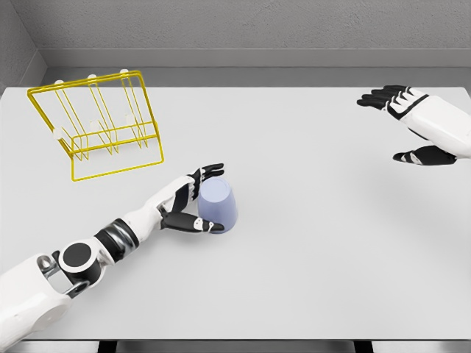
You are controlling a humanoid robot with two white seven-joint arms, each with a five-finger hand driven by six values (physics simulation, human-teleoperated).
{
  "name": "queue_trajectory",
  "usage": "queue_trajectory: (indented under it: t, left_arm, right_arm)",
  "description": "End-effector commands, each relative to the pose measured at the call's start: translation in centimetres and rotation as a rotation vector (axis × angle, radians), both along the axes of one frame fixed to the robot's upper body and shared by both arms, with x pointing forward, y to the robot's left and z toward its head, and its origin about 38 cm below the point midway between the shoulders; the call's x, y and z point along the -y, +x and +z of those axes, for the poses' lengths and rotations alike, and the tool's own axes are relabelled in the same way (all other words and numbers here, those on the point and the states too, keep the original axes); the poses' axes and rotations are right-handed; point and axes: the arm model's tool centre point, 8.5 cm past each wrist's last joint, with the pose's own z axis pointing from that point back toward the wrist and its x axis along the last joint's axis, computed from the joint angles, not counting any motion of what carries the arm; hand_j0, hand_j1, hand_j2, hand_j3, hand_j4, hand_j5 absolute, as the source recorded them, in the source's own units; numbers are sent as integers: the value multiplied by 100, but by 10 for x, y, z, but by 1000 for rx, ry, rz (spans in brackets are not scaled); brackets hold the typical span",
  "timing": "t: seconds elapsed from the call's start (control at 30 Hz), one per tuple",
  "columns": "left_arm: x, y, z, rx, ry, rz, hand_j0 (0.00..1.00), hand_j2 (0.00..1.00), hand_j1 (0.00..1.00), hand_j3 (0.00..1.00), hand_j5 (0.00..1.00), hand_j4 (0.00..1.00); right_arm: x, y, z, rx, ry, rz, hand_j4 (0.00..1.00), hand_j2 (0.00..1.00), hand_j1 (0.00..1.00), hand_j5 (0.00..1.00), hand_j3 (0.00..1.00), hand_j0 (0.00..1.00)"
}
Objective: Place the cup on the cup holder with both arms
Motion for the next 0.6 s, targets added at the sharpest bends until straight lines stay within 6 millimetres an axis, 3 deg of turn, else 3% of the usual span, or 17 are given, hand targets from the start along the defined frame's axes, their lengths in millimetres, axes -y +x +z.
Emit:
queue_trajectory:
  t: [0.0,0.07,0.23,0.57]
  left_arm:
    - [0,0,0,1,-1,0,88,88,88,88,88,88]
    - [1,0,1,3,-5,-1,77,77,77,77,77,77]
    - [1,1,2,9,-8,-1,66,66,66,66,66,66]
    - [-2,7,15,41,-36,14,65,65,65,65,65,65]
  right_arm:
    - [0,0,1,2,7,1,100,100,100,100,100,100]
    - [0,-1,1,0,5,0,100,100,100,100,100,100]
    - [0,-2,-2,-7,8,0,100,100,100,100,100,100]
    - [1,-2,-2,-7,8,-2,100,100,100,100,100,100]
